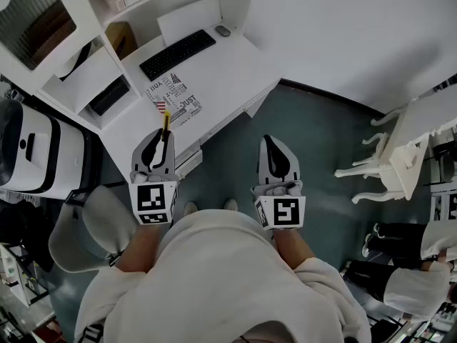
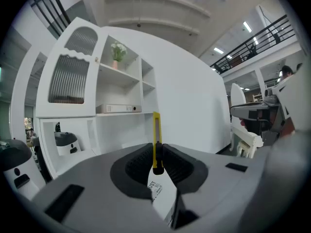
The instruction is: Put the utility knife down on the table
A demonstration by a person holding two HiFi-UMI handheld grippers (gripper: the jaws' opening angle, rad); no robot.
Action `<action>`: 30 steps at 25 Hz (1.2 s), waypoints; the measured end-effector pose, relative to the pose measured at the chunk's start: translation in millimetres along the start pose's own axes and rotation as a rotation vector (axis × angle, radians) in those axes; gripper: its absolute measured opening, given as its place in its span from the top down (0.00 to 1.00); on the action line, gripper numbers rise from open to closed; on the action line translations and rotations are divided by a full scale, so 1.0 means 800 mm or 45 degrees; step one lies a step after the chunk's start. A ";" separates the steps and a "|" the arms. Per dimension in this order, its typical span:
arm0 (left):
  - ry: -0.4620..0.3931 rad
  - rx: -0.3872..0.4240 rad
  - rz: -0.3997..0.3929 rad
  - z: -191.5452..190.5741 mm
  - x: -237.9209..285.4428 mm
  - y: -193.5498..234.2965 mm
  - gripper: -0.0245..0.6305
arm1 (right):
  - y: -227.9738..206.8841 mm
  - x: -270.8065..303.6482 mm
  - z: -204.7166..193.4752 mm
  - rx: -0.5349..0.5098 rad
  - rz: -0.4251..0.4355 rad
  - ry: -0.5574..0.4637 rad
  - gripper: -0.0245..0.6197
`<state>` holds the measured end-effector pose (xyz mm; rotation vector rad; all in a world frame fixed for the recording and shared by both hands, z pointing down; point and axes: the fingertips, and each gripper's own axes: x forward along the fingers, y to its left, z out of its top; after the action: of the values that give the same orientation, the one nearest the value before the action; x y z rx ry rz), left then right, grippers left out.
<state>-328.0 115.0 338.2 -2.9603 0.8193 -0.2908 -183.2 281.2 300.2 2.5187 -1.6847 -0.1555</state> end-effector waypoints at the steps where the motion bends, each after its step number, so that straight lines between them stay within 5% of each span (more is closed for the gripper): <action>1: 0.001 -0.002 0.001 0.001 0.001 -0.001 0.87 | -0.002 0.001 -0.001 -0.001 0.003 0.003 0.96; 30: 0.027 -0.010 0.156 0.013 0.080 -0.077 0.87 | -0.113 0.018 -0.053 0.023 0.165 0.064 0.96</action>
<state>-241.3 135.1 345.1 -2.9035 1.0018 -0.3132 -88.8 303.4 328.7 2.3953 -1.8300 -0.0657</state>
